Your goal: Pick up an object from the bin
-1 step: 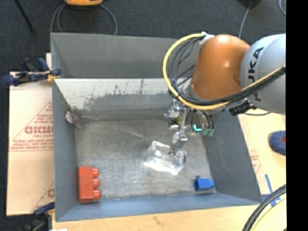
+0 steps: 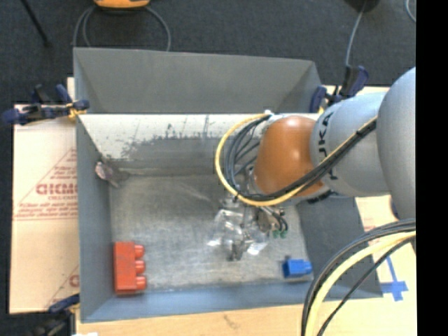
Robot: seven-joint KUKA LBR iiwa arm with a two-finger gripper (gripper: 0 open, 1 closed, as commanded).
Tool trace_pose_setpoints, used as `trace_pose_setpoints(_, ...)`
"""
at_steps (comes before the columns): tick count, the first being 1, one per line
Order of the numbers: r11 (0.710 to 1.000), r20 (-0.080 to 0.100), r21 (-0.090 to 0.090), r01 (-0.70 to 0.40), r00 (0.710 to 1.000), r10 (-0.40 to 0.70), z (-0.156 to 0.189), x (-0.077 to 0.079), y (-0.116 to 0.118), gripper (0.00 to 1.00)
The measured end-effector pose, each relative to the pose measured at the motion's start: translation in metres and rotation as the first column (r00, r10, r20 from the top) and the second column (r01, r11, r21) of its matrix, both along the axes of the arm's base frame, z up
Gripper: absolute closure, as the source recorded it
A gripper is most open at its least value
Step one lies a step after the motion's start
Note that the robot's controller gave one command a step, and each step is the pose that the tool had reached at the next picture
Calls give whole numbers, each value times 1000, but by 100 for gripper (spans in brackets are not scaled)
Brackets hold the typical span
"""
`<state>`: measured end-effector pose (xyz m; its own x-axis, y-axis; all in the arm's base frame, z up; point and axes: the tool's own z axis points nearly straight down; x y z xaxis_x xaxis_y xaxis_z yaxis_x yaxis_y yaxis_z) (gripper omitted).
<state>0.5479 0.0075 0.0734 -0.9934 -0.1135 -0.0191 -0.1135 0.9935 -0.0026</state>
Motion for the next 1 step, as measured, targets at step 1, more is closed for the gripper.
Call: trace_pose_setpoints(1,1000,4,0,0,1000,0,4,2,0,100)
